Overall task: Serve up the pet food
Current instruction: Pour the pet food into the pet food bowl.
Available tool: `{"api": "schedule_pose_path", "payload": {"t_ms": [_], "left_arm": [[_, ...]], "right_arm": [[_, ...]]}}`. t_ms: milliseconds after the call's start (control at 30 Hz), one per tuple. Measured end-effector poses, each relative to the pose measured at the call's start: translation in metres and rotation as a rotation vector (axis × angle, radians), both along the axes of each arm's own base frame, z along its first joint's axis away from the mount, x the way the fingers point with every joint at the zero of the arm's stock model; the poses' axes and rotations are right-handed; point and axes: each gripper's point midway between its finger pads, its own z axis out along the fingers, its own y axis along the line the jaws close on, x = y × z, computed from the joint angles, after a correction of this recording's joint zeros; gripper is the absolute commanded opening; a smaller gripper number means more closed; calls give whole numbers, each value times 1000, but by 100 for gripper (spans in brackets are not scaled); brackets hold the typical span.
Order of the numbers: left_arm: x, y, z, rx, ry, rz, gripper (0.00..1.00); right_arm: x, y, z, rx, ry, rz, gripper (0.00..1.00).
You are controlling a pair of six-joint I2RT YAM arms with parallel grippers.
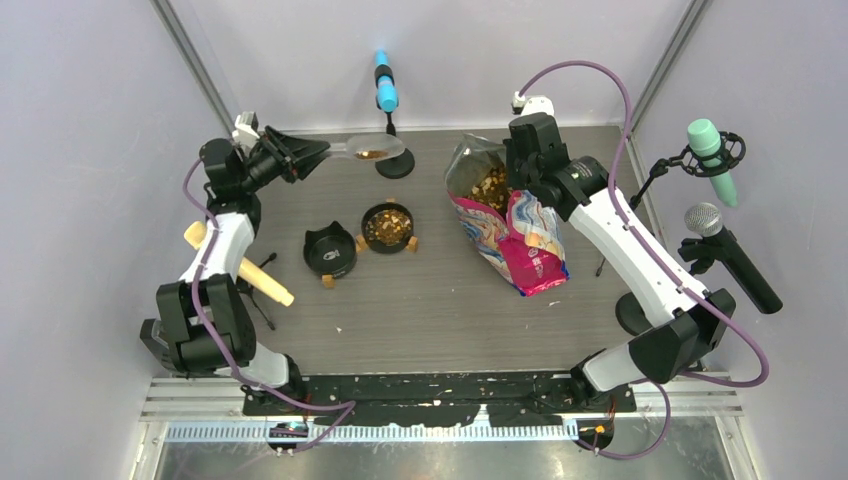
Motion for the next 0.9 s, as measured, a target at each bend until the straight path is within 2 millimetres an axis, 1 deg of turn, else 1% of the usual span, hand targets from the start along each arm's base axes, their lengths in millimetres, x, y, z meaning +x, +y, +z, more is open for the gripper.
{"api": "schedule_pose_path", "payload": {"t_ms": [100,267,433,600,767,900], "left_arm": [[-7,4,-8,43,18,16,0],[-20,7,-22,163,27,32,0],[-24,19,-36,221,42,46,0],[-30,29,-63,293,112,60,0],[-35,33,-87,358,185,76,0],[-40,33,-106,448,252,77,0]], "right_arm": [[1,0,0,-1,-1,-1,5],[2,0,0,-7,1,0,5],[2,0,0,-17,0,7,5],[2,-1,0,-21,0,9,5],[2,-1,0,-22,0,10,5],[2,-1,0,-25,0,12,5]]}}
